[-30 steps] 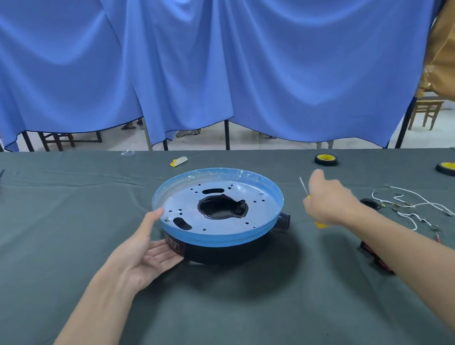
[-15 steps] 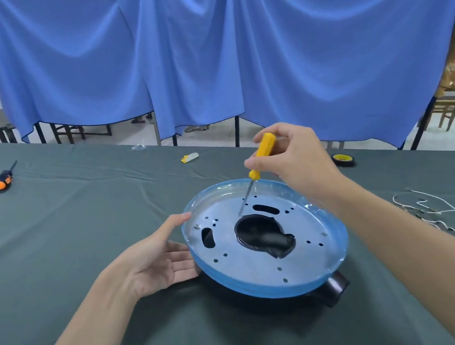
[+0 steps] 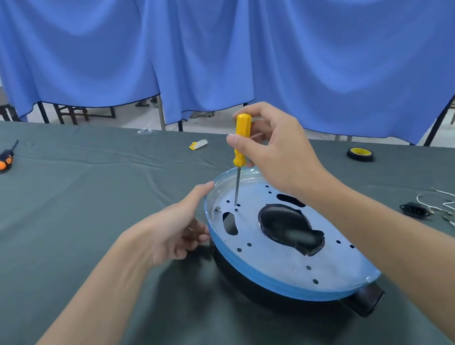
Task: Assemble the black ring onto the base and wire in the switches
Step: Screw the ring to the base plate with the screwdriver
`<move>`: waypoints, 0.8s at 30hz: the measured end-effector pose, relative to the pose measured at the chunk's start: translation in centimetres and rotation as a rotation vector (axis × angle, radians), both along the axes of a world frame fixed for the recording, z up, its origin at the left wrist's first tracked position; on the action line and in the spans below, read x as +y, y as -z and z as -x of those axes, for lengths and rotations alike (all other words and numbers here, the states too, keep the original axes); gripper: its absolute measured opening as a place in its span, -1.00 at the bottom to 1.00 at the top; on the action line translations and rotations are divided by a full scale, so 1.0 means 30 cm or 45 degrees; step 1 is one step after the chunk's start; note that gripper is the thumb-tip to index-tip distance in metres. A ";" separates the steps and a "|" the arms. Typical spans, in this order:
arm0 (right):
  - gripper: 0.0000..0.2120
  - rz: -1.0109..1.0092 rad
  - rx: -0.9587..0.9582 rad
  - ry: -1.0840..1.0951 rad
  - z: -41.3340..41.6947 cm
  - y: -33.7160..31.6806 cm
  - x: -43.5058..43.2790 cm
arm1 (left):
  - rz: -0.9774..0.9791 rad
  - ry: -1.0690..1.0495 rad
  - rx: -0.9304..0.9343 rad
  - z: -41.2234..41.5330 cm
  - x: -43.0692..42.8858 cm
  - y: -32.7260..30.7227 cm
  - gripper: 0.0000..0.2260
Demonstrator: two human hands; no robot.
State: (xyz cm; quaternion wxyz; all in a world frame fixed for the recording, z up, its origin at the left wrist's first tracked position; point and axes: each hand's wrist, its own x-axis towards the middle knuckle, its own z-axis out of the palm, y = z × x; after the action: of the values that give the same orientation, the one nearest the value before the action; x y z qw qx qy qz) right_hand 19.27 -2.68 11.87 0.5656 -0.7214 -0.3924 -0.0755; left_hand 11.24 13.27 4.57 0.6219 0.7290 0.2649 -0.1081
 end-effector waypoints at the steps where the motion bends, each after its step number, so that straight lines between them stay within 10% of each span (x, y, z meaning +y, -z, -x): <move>1: -0.82 -0.011 -0.003 -0.008 0.002 -0.001 0.002 | -0.014 0.003 0.002 -0.004 0.004 0.002 -0.38; 24: -0.79 0.069 -0.224 -0.009 0.013 0.069 0.044 | 0.215 -0.030 0.004 0.030 0.006 0.067 -0.44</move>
State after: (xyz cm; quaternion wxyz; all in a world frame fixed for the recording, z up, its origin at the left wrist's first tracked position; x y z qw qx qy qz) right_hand 18.89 -1.37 9.81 0.5096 -0.7256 -0.4449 -0.1260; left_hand 10.34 13.45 2.56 0.6821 0.6705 0.2642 -0.1238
